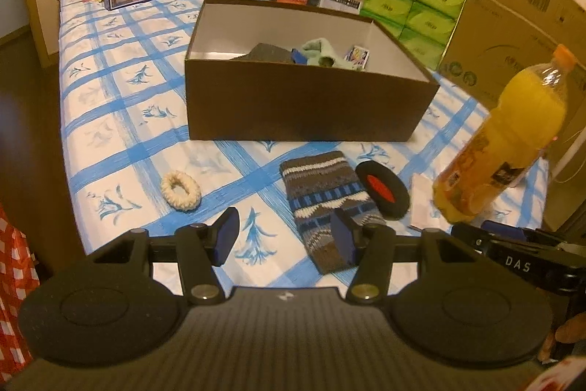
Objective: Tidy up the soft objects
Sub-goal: 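Grasp the white fuzzy ring with left tool while right tool grasps the white paper strip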
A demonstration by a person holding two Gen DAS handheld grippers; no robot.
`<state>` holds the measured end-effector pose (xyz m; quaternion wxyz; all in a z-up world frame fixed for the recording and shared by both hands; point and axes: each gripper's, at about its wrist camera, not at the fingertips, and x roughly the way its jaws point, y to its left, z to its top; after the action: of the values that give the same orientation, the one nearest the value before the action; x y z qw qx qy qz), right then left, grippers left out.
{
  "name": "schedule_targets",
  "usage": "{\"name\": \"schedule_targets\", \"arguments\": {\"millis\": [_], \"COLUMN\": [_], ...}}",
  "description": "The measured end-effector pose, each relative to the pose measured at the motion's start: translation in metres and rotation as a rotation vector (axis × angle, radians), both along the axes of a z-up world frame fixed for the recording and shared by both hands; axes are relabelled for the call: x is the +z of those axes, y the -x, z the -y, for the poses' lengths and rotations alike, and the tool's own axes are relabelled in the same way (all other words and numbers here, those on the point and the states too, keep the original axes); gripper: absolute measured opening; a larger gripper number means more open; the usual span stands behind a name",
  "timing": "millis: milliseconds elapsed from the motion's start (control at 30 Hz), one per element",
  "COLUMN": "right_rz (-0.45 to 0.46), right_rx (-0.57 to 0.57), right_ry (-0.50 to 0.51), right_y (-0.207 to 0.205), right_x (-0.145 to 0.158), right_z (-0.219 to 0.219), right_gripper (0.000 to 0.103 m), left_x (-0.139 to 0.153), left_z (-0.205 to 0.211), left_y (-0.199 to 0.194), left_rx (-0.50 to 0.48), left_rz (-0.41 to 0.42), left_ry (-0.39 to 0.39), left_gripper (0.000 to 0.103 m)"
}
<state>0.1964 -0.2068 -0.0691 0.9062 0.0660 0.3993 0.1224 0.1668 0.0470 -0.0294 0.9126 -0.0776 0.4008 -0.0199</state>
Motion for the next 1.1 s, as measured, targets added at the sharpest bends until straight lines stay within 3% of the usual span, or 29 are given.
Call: {"name": "schedule_targets", "arguments": {"millis": [367, 733, 800, 833, 1100], "right_rz": [-0.037, -0.020, -0.005, 0.002, -0.028], "right_rx": [-0.055, -0.059, -0.042, -0.032, 0.008], "right_ry": [0.061, 0.119, 0.134, 0.138, 0.127], "right_y": [-0.039, -0.055, -0.052, -0.051, -0.039], "right_x": [-0.043, -0.065, -0.066, -0.066, -0.059], "right_z": [-0.015, -0.025, -0.026, -0.026, -0.006], "right_gripper": [0.051, 0.050, 0.044, 0.036, 0.035], "left_x": [-0.039, -0.062, -0.065, -0.066, -0.068], "left_z": [0.012, 0.011, 0.008, 0.007, -0.003], "left_y": [-0.048, -0.064, -0.064, -0.063, -0.057], "left_rx": [-0.025, -0.024, -0.019, -0.016, -0.009], "left_rz": [-0.052, -0.087, -0.094, -0.097, -0.098], "left_ry": [0.006, 0.007, 0.007, 0.008, 0.010], "left_gripper": [0.052, 0.052, 0.052, 0.052, 0.052]}}
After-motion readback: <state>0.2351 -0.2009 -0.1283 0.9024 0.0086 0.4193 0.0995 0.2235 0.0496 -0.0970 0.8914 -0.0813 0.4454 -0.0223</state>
